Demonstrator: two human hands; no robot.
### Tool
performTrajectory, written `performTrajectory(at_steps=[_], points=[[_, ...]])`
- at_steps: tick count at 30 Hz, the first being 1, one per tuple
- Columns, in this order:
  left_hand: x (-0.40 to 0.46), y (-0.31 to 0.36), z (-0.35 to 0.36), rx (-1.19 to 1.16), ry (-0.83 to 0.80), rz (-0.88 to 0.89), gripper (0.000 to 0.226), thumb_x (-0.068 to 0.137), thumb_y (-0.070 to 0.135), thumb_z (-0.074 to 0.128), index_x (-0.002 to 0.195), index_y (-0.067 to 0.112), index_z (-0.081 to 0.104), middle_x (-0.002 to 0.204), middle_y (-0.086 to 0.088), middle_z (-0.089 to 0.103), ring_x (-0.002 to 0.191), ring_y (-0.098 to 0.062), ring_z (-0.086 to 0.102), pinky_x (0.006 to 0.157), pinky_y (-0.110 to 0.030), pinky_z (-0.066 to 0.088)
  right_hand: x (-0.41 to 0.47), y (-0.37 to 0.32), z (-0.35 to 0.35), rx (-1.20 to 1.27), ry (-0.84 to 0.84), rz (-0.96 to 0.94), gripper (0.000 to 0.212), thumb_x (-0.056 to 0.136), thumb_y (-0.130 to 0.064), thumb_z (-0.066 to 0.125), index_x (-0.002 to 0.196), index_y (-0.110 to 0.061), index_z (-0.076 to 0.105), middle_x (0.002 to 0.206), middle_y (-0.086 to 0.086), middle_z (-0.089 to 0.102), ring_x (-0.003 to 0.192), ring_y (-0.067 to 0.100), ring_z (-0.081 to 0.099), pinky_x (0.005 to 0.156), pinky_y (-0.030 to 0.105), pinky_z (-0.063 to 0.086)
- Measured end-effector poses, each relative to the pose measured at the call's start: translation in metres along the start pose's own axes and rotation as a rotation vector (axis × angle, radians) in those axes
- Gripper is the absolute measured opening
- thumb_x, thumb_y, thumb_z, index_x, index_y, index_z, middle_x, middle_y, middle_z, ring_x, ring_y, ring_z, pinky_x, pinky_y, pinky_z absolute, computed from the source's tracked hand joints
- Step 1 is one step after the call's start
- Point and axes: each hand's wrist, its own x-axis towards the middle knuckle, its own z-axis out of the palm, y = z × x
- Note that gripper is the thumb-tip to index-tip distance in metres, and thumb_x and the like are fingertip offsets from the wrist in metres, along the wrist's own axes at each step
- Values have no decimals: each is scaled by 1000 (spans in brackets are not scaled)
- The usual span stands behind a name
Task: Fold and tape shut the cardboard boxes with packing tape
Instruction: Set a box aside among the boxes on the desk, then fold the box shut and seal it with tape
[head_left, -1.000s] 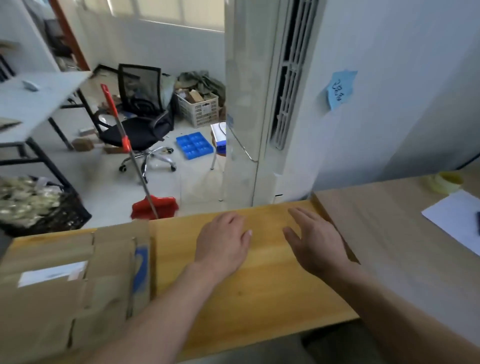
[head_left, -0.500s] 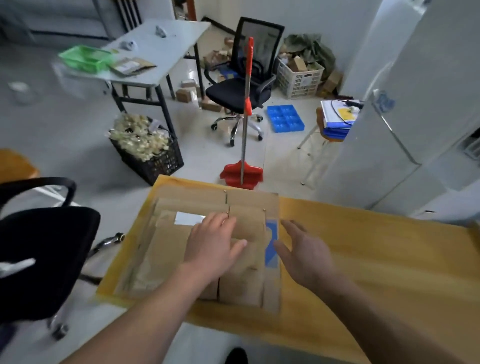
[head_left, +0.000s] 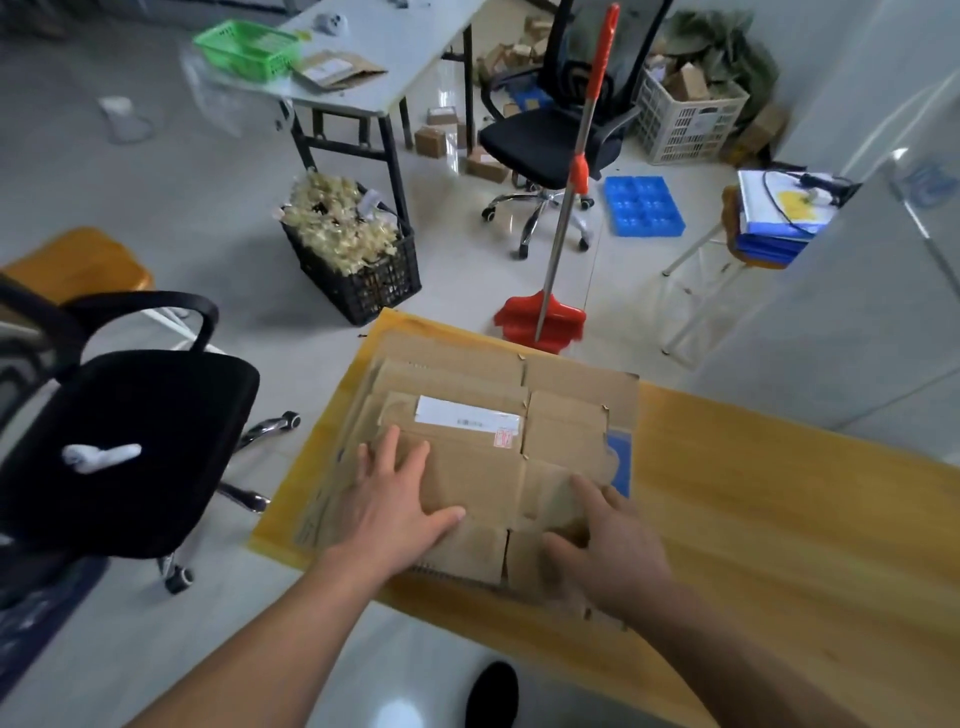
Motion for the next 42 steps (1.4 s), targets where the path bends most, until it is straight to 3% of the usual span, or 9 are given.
performTrajectory(at_steps=[3, 9, 15, 24, 30, 34, 36, 39, 42], points=[[-6, 11, -8, 5, 46, -2, 95, 67, 85, 49, 146, 41, 18, 160, 12, -7, 149, -30, 3, 107, -54, 36, 0, -3, -7, 46, 63, -12, 64, 78, -56, 58, 133, -45, 27, 117, -15, 38, 83, 5, 47, 57, 9, 32], [-22, 53, -44, -122, 64, 97, 104, 60, 89, 51, 149, 42, 23, 161, 16, -6, 150, -23, 4, 117, -53, 25, -4, 18, -46, 301, 230, 110, 68, 77, -42, 71, 139, -30, 47, 112, -9, 51, 93, 10, 51, 77, 25, 43], [-53, 155, -71, -121, -143, 471, 121, 48, 75, 76, 150, 47, 17, 158, 22, -19, 147, -12, -16, 117, -52, 12, -58, 91, -126, 584, 390, 346, 70, 63, -45, 71, 131, -28, 61, 103, -7, 60, 90, 17, 60, 78, 30, 50], [-163, 413, -22, -140, -63, 1009, 58, 84, 38, 72, 138, 24, 54, 149, 3, 43, 139, -15, 34, 111, -18, 16, -260, 271, -226, 787, 617, 482, 32, 91, -54, 58, 106, -29, 69, 105, -2, 67, 95, 18, 63, 92, 44, 53], [-273, 569, 42, -226, -183, 1209, 23, 96, 23, 57, 112, 27, 73, 107, 4, 73, 103, -19, 63, 79, -22, 42, -413, 351, -246, 788, 799, 565, 81, 67, -77, 57, 125, -20, 57, 113, -2, 59, 103, 20, 56, 80, 30, 46], [-332, 643, 81, -160, -319, 1309, 29, 97, 31, 54, 68, 33, 60, 63, 11, 59, 67, -17, 58, 53, -27, 38, -482, 396, -246, 680, 811, 775, 32, 82, -49, 67, 107, -33, 56, 97, -11, 63, 88, 9, 60, 64, 23, 45], [-354, 674, 102, -139, -408, 1335, 24, 96, 34, 56, 74, 35, 63, 67, 14, 60, 67, -10, 57, 53, -22, 36, -509, 421, -242, 629, 815, 961, 7, 90, -25, 58, 93, -20, 61, 89, 0, 68, 79, 15, 64, 59, 29, 51], [-374, 717, 140, -158, -453, 1306, 16, 91, 37, 63, 96, 25, 73, 93, 5, 69, 84, -13, 61, 72, -25, 48, -538, 450, -234, 599, 814, 1143, 15, 83, -11, 46, 88, -9, 61, 77, 14, 68, 74, 31, 67, 62, 43, 55], [-386, 751, 176, -100, -468, 1216, 45, 78, 45, 74, 114, 23, 59, 107, 3, 55, 89, -15, 53, 77, -28, 44, -557, 474, -224, 632, 904, 1306, 16, 82, -11, 43, 97, -14, 50, 85, 14, 64, 78, 32, 63, 62, 41, 52]])
